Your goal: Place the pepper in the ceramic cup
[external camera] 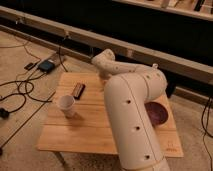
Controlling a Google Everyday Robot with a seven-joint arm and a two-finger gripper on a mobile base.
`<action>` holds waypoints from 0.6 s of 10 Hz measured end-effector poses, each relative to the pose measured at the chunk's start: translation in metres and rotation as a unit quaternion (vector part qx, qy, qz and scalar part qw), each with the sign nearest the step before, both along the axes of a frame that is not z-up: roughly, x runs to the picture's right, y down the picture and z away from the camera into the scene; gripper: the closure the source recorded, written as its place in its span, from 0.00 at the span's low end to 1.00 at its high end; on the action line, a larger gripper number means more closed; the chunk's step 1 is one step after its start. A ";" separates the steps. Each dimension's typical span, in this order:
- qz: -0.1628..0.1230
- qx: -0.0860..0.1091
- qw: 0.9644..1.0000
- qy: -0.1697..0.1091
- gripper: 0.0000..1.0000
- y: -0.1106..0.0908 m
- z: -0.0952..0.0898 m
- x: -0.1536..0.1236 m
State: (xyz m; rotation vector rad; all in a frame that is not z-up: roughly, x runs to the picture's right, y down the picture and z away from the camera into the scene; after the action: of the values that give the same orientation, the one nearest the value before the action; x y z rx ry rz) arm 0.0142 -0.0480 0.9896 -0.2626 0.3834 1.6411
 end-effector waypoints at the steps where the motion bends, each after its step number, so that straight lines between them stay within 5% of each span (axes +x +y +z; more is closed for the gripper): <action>1: -0.008 0.000 1.000 -0.011 1.00 -0.002 -0.014 -0.006; 6: -0.053 -0.026 0.996 -0.059 1.00 0.012 -0.083 -0.024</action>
State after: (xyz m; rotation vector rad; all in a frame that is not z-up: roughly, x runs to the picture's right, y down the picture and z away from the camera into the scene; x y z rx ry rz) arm -0.0102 -0.0357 0.9066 -0.3721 0.3447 1.5057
